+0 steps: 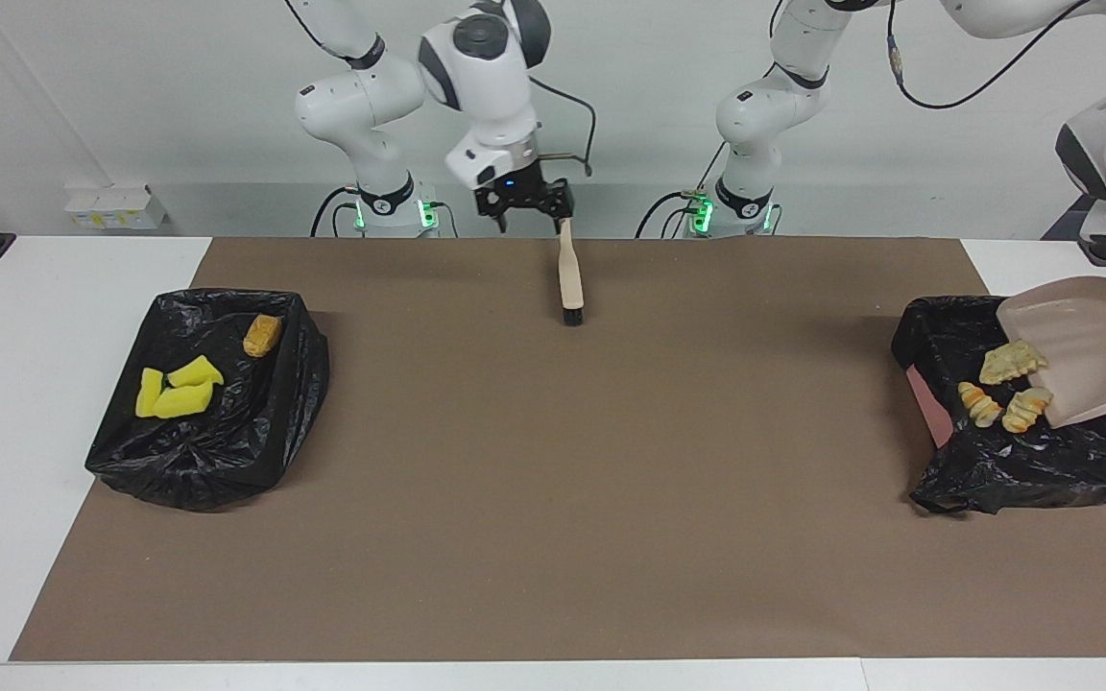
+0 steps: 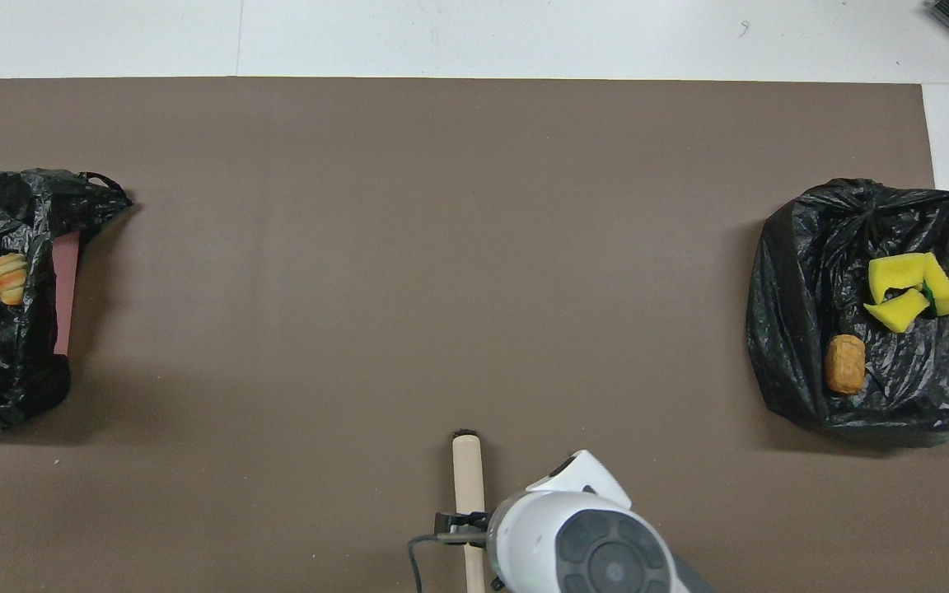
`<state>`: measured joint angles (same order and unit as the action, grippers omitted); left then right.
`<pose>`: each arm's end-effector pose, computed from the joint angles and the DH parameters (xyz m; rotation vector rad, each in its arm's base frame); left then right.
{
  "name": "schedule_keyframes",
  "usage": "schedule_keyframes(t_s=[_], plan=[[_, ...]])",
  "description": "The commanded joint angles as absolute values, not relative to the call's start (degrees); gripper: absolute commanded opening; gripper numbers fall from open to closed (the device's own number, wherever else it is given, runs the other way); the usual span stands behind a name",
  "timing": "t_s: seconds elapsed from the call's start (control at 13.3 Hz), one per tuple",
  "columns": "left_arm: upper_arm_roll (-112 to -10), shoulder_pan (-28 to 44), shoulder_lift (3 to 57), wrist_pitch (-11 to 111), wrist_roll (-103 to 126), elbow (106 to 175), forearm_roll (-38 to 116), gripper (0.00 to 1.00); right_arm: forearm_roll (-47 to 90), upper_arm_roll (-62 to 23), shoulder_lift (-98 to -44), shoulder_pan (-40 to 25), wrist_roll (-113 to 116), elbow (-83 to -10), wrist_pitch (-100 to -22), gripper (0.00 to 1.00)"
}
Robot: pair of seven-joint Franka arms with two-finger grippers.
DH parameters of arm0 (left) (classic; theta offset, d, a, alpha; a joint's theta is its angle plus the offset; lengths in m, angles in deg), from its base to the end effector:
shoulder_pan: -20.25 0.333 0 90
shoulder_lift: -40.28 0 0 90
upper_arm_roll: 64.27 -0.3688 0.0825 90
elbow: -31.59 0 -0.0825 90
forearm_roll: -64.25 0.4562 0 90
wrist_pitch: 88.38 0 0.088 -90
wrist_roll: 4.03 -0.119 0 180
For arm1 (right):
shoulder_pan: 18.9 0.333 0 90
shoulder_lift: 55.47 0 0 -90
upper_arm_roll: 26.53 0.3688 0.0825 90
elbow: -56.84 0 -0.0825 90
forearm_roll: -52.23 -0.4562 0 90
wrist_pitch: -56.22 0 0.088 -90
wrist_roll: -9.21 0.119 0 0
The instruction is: Sweep and dump trash in bin
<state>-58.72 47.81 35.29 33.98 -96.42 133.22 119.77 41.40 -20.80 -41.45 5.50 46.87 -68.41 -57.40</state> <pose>0.6302 0.3047 0.5732 -1.5874 1.7348 0.7508 0.4583 0.2850 0.5075 -2.9768 0.3080 0.0741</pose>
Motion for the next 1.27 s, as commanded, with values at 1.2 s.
schedule_keyframes(t_s=[1.2], plan=[[-58.4, 21.8, 42.8, 9.4, -47.0, 135.7, 84.3, 0.00, 56.4, -22.4, -51.3, -18.7, 16.1, -27.3, -26.7, 1.00]])
